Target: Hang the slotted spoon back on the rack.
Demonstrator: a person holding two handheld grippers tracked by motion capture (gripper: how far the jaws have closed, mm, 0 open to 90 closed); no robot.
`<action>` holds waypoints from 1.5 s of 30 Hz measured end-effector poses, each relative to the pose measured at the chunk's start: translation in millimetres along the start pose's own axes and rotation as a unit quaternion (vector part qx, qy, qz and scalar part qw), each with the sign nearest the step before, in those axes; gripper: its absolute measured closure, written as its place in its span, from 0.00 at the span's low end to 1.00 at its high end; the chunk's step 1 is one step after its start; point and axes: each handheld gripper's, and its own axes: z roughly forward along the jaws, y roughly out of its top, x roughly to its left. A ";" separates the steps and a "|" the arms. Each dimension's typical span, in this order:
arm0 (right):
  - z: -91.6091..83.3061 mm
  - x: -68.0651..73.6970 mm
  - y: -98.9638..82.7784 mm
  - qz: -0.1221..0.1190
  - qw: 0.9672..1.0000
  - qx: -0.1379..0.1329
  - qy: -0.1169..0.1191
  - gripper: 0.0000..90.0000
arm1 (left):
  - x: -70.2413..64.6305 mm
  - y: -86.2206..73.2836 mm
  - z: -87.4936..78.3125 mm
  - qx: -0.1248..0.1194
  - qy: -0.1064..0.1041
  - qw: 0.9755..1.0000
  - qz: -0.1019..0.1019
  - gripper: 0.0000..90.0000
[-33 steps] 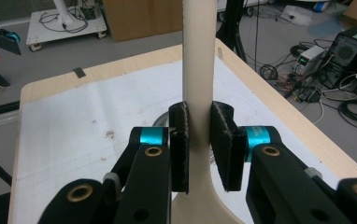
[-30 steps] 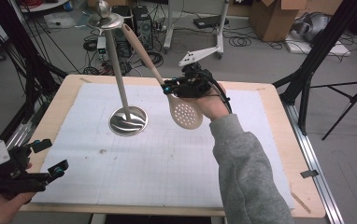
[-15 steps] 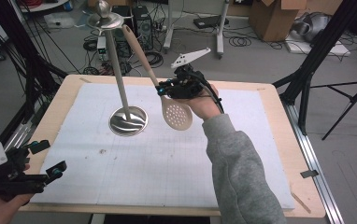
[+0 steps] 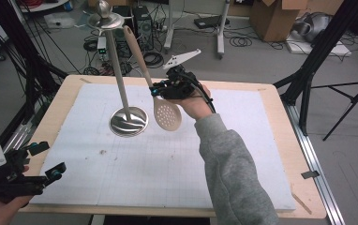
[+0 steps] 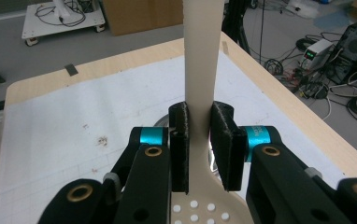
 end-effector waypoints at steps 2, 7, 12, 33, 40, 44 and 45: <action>3.6 0.6 0.4 0.001 1.000 0.003 0.002 0.86 | -0.4 -0.1 -0.2 -0.003 0.001 1.000 -0.002 0.06; 13.0 1.1 2.2 0.002 1.000 0.001 0.002 0.86 | -0.3 -1.1 -1.3 0.000 0.001 1.000 -0.002 0.06; 20.7 0.8 4.3 0.002 1.000 -0.001 0.004 0.86 | 0.2 -1.8 -3.2 0.000 0.003 1.000 -0.002 0.06; 29.7 6.4 6.5 -0.004 1.000 -0.023 0.005 0.73 | 0.3 -4.0 -5.4 0.001 0.007 1.000 -0.003 0.06; 22.7 8.4 -5.2 0.005 0.999 -0.034 0.007 0.51 | 0.7 -3.7 -2.0 -0.001 0.004 1.000 -0.004 0.06; 12.7 9.6 -14.3 0.014 0.998 -0.059 0.008 0.33 | 1.4 -3.4 2.6 -0.002 0.001 1.000 -0.002 0.06; 10.5 9.8 -16.9 0.014 0.998 -0.062 0.009 0.29 | 1.7 -3.3 4.0 -0.002 0.000 1.000 -0.002 0.06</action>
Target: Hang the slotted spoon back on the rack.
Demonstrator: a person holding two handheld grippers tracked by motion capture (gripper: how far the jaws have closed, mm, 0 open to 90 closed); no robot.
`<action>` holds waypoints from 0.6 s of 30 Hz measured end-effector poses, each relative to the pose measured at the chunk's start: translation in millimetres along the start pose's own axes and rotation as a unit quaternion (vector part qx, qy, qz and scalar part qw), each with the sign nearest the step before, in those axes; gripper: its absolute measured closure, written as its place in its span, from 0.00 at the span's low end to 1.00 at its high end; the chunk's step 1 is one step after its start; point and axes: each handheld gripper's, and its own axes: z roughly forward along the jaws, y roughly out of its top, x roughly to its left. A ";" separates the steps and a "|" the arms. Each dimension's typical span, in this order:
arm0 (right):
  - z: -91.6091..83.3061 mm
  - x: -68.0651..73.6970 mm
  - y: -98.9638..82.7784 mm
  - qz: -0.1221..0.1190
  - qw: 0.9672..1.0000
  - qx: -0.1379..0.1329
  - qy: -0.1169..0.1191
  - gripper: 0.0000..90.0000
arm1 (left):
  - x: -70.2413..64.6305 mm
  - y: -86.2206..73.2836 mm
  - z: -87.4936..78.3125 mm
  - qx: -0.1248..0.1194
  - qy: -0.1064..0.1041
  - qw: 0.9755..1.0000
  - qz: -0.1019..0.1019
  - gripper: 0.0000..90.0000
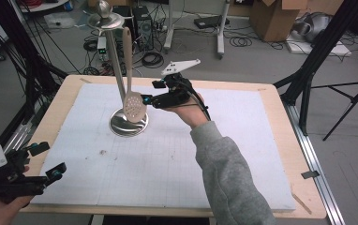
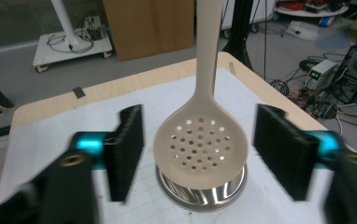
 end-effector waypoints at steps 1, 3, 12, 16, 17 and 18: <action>-2.5 0.4 -2.3 0.003 1.000 -0.001 0.002 0.26 | 0.2 0.1 1.1 0.000 -0.001 1.000 0.000 0.06; -6.9 1.1 -5.6 0.002 1.000 -0.001 0.003 0.21 | 0.7 0.8 4.4 -0.003 -0.006 1.000 -0.002 0.06; -37.3 9.4 -22.3 -0.013 1.000 -0.011 0.014 0.15 | 2.0 5.2 21.9 -0.014 -0.024 1.000 -0.004 0.06; -50.3 11.5 -30.4 -0.013 1.000 -0.016 0.012 0.14 | 1.4 5.8 32.1 -0.011 -0.031 0.999 -0.004 0.06; -53.6 11.7 -33.2 -0.012 1.000 -0.019 0.009 0.14 | 1.2 6.4 34.3 -0.012 -0.033 0.999 -0.004 0.06; -57.2 11.6 -36.1 -0.010 1.000 -0.019 0.008 0.14 | 1.1 7.0 36.2 -0.012 -0.035 0.999 -0.004 0.06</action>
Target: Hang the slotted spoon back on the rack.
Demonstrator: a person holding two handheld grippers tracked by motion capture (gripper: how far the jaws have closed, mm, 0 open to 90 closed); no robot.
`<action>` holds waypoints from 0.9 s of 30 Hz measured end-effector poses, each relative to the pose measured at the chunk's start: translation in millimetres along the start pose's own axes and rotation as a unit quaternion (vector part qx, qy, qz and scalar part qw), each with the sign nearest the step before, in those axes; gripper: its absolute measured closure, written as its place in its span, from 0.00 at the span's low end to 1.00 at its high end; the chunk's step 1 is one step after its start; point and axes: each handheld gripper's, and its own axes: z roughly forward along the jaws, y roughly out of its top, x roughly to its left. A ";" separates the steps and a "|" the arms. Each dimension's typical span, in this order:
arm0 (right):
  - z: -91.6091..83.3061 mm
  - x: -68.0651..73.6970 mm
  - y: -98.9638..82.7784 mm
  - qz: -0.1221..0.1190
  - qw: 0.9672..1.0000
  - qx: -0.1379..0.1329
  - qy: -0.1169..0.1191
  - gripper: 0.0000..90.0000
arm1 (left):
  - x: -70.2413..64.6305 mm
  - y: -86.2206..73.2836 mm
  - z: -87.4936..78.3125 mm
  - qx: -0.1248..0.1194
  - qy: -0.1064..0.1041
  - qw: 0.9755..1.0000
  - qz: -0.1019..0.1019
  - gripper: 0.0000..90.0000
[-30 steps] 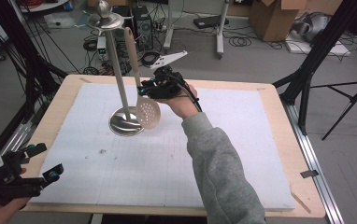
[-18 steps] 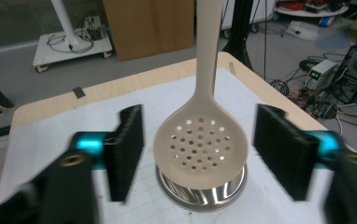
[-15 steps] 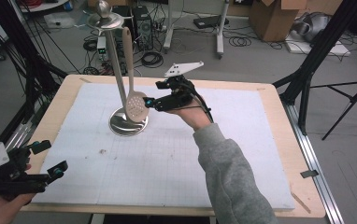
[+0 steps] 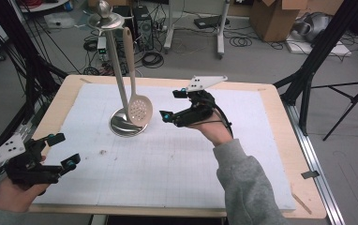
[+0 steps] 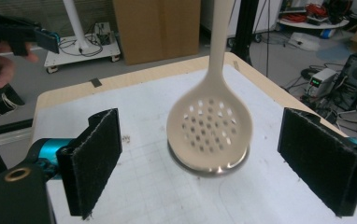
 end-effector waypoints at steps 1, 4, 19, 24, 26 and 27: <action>-3.8 0.2 -2.9 0.002 1.000 -0.001 -0.002 0.14 | 0.1 0.7 1.8 -0.002 0.000 1.000 0.000 0.06; -16.4 -0.3 -11.5 0.007 1.000 -0.004 -0.010 0.14 | 1.2 2.4 6.2 -0.005 -0.003 1.000 -0.001 0.06; -56.2 -3.7 -41.4 0.022 0.999 -0.014 -0.035 0.12 | 8.1 1.8 14.8 -0.004 -0.002 1.000 -0.004 0.06; -64.2 -0.1 -50.7 0.021 0.999 -0.011 -0.037 0.12 | 8.3 2.9 16.2 -0.010 -0.003 1.000 0.000 0.06; -69.5 0.4 -56.5 0.026 0.999 -0.015 -0.037 0.12 | 7.8 3.1 16.8 -0.010 -0.004 1.000 0.000 0.06; -71.5 0.4 -58.5 0.028 0.999 -0.017 -0.037 0.12 | 7.7 3.1 17.1 -0.010 -0.004 1.000 0.001 0.06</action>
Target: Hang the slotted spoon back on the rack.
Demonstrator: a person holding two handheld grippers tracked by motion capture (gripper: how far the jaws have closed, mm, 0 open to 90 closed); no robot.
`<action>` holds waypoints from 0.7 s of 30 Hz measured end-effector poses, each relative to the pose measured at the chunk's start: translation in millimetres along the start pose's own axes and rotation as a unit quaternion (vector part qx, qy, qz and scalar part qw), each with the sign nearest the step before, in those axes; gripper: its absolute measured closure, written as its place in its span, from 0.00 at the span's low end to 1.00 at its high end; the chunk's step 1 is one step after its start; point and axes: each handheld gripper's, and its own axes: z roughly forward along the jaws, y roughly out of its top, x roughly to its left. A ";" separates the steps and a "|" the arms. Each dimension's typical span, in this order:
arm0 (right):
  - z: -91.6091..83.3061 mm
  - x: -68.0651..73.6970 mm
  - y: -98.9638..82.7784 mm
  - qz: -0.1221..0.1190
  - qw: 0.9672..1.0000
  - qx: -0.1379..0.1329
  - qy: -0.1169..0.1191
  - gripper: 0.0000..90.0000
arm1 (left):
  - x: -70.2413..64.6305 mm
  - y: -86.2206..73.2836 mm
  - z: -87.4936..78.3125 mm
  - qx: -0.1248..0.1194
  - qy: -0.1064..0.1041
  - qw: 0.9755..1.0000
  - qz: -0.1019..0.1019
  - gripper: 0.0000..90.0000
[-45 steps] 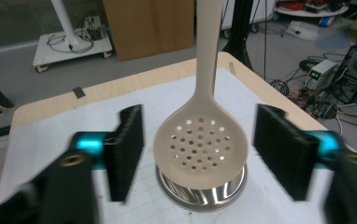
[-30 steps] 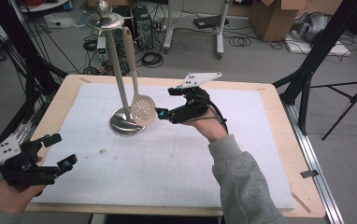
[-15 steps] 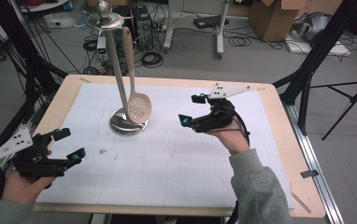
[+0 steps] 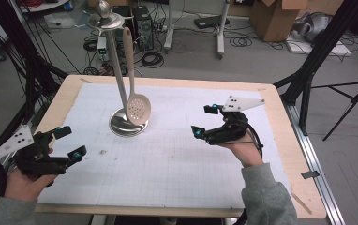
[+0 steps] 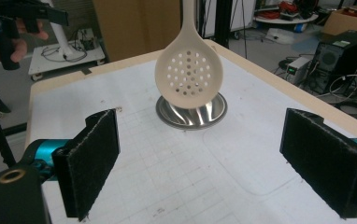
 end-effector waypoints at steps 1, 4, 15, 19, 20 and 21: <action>-3.1 -0.7 -2.7 0.003 1.000 -0.004 -0.001 0.12 | -0.1 -0.4 0.5 0.000 0.000 1.000 -0.001 0.06; -13.6 -3.1 -11.7 0.014 1.000 -0.013 -0.006 0.12 | 0.5 -1.8 2.0 0.003 0.001 1.000 -0.001 0.06; -46.2 -10.7 -43.1 0.050 0.998 -0.039 -0.025 0.12 | -2.2 -2.7 8.8 0.006 -0.007 1.000 0.001 0.06; -57.6 -12.6 -52.2 0.058 0.997 -0.039 -0.036 0.12 | -2.2 -2.2 10.4 0.004 -0.009 1.000 -0.001 0.06; -59.4 -13.5 -54.2 0.057 0.997 -0.039 -0.038 0.12 | -1.9 -2.2 11.0 0.005 -0.010 1.000 0.000 0.06; -62.3 -14.3 -57.2 0.061 0.997 -0.037 -0.041 0.12 | -1.7 -2.3 11.5 0.005 -0.010 1.000 0.000 0.06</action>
